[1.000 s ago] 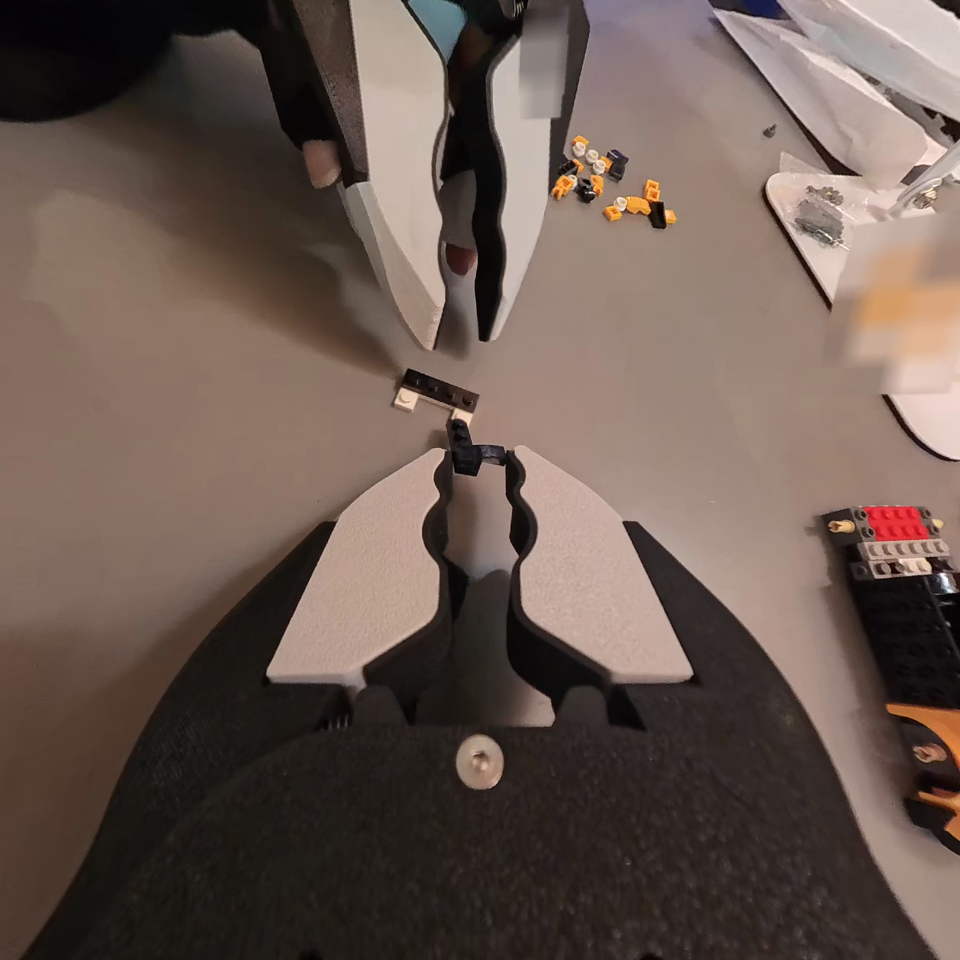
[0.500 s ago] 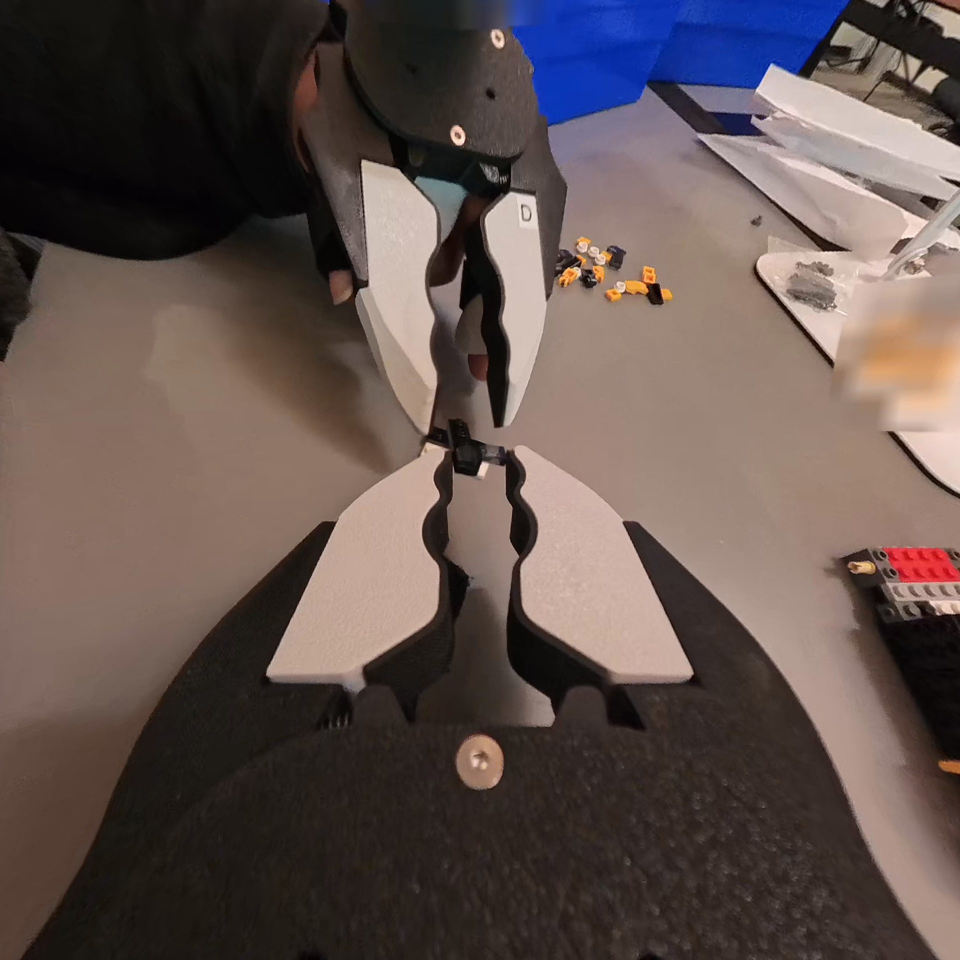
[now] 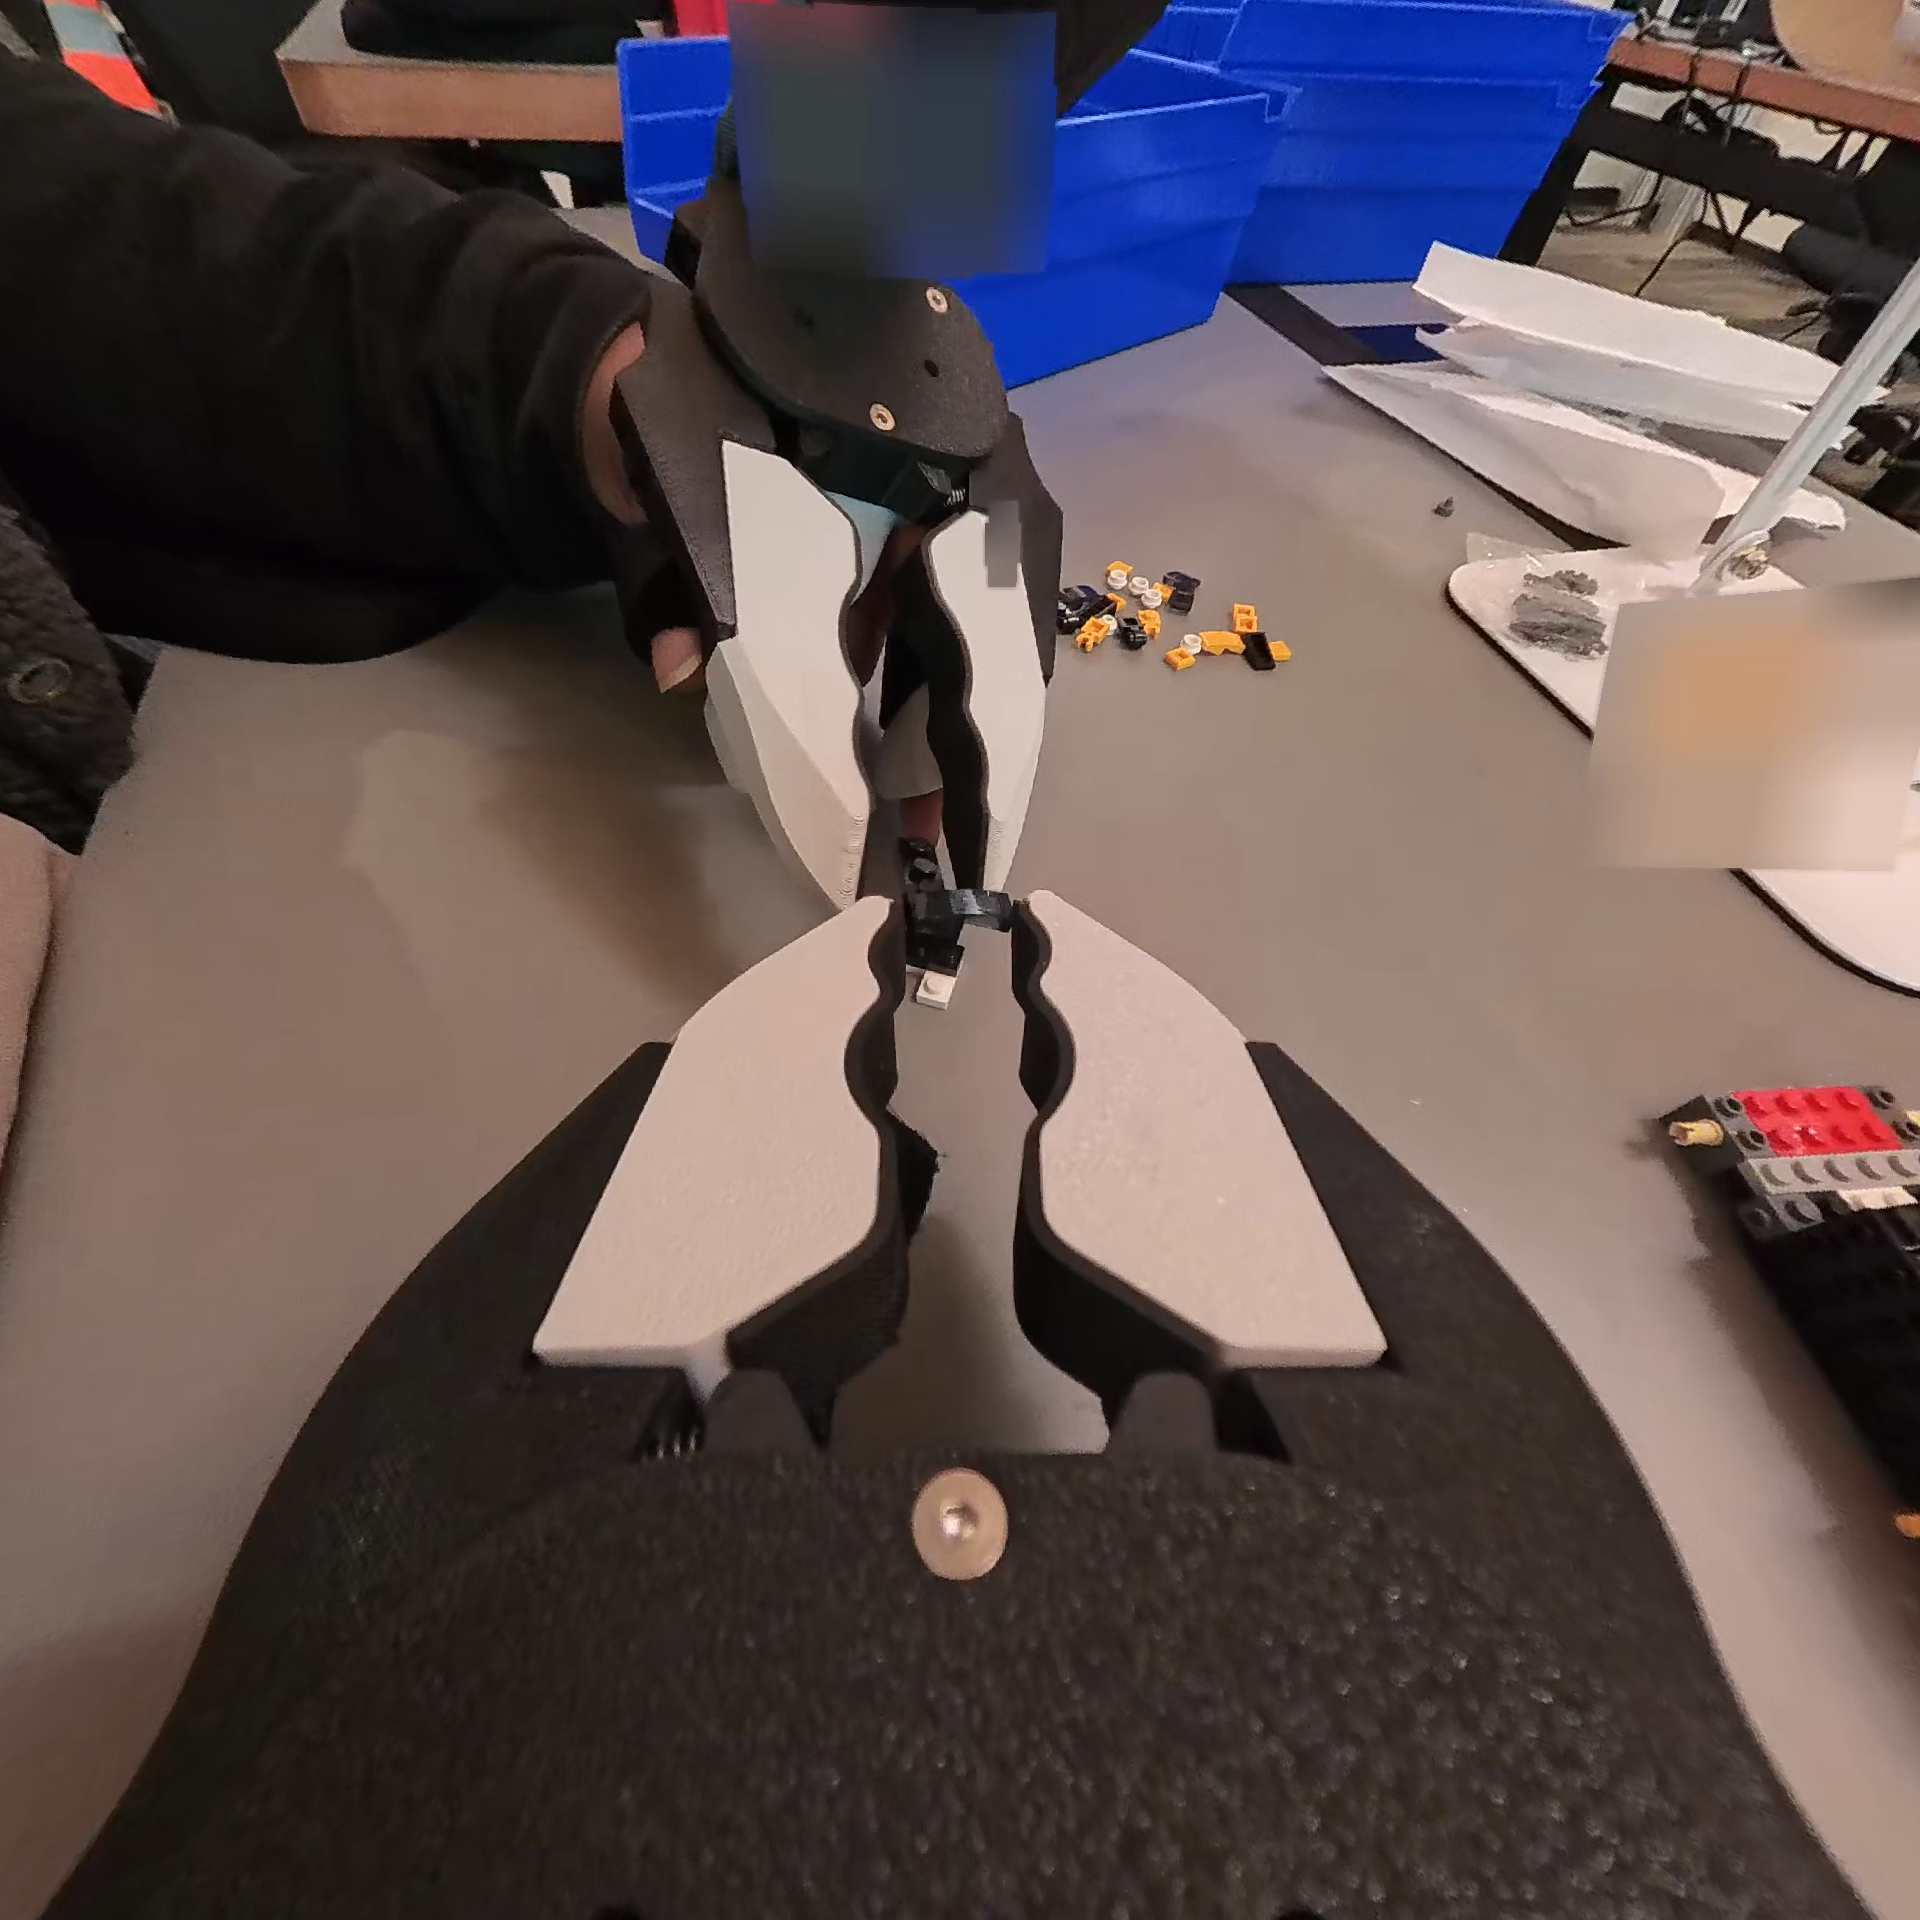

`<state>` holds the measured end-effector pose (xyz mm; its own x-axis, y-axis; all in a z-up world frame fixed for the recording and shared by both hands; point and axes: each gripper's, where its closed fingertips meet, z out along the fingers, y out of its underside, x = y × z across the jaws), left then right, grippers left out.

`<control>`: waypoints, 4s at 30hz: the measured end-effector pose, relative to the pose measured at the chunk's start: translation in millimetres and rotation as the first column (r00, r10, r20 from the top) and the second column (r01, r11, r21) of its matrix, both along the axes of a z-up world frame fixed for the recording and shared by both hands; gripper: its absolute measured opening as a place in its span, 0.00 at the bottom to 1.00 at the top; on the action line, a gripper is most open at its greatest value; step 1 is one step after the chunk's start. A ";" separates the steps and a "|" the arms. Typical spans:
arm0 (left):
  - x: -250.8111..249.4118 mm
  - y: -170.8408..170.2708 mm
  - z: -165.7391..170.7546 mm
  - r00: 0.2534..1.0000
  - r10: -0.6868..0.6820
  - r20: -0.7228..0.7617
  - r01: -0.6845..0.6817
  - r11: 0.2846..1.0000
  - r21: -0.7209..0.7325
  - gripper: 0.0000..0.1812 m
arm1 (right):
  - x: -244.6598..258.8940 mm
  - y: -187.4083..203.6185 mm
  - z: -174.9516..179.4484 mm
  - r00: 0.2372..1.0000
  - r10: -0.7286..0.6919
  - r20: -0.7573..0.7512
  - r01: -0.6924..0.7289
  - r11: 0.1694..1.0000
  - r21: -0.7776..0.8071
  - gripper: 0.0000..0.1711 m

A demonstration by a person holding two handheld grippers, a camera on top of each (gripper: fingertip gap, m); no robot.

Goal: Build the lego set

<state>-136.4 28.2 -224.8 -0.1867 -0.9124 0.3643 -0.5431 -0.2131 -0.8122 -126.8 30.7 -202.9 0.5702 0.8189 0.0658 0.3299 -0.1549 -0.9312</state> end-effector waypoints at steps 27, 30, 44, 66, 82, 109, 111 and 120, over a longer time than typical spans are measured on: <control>4.1 -0.5 20.7 0.995 0.049 0.084 -0.028 0.972 -0.234 0.14 | 9.4 10.7 10.4 0.996 -0.081 -0.022 0.082 0.994 0.070 0.11; 6.3 18.0 41.4 0.974 0.188 0.124 -0.107 0.870 -0.481 0.13 | 19.4 18.8 31.3 0.982 -0.159 -0.100 0.173 0.975 0.139 0.11; 14.7 16.1 59.6 0.953 0.262 0.154 -0.063 0.667 -0.742 0.06 | 10.5 14.6 38.0 0.982 -0.191 0.003 0.181 0.936 0.300 0.11; -1.9 23.8 41.5 0.983 0.170 0.071 -0.105 0.836 -0.539 0.02 | -4.7 2.7 -4.4 0.996 -0.034 0.085 0.030 0.998 0.057 0.16; -35.1 71.3 25.9 0.973 0.229 -0.013 -0.212 0.876 -0.433 0.02 | -24.8 -1.3 -63.3 0.765 0.311 0.564 -0.019 0.886 -0.463 0.20; -37.8 84.2 23.5 0.962 0.275 -0.004 -0.248 0.862 -0.443 0.02 | -35.4 -20.7 -48.3 0.915 0.122 0.384 0.093 0.863 -0.496 0.19; -37.3 82.5 23.0 0.962 0.272 -0.006 -0.246 0.861 -0.444 0.02 | -36.7 -18.7 -53.8 0.898 0.127 0.421 0.115 0.856 -0.504 0.16; -39.0 81.1 18.8 0.966 0.258 -0.021 -0.241 0.866 -0.438 0.02 | -30.3 -14.0 -54.7 0.320 0.649 0.690 -0.532 0.726 -0.436 0.05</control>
<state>-175.4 109.3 -206.0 0.0047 -0.6828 0.7306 -0.3965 -0.6720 -0.6255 -157.2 16.6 -257.6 -0.3047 0.9495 0.0745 0.9179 0.3136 -0.2430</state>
